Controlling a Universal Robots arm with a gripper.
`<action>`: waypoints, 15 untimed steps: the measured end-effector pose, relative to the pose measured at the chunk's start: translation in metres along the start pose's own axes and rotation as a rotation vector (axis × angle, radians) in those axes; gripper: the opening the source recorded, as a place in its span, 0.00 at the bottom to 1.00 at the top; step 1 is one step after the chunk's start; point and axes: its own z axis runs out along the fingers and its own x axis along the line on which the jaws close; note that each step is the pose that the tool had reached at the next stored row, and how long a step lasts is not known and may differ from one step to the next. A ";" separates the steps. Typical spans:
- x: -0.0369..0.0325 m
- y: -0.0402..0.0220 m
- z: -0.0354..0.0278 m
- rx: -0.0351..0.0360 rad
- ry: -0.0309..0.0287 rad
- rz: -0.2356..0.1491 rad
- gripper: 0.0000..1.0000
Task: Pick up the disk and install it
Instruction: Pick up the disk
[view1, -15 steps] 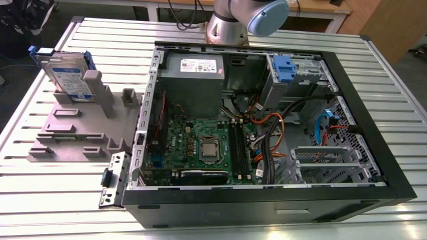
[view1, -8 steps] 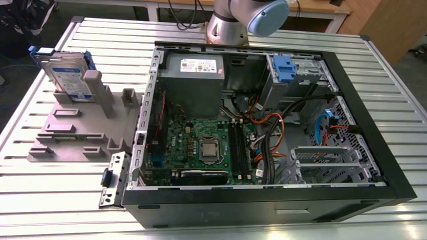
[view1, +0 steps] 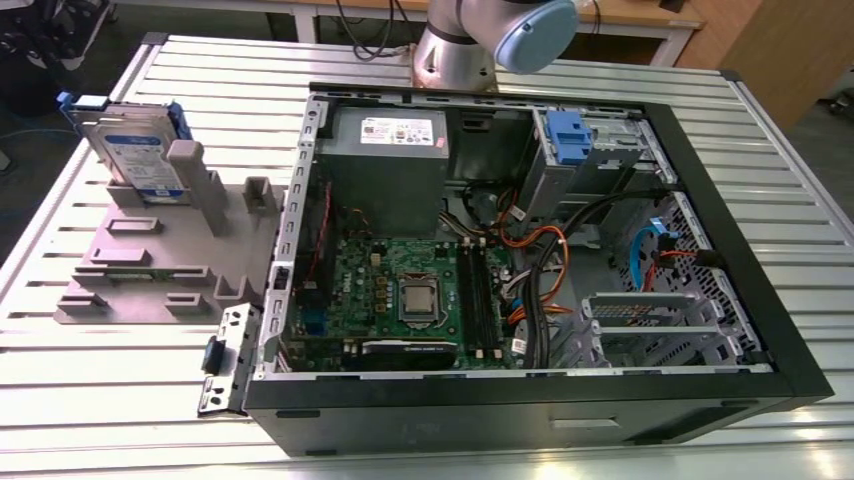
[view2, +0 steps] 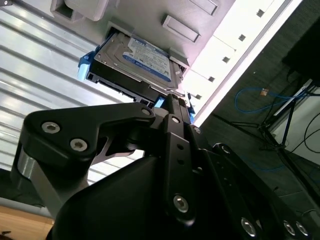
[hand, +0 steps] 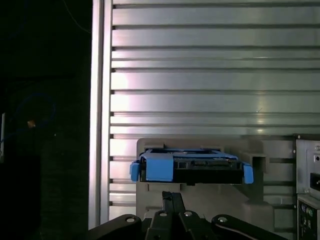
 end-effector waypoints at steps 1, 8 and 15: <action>0.0000 0.0000 0.0000 0.0004 0.0006 -0.014 0.11; 0.0000 0.0000 0.0000 0.0041 0.0053 -0.116 0.11; 0.0000 0.0000 0.0000 0.0073 0.0095 -0.210 0.11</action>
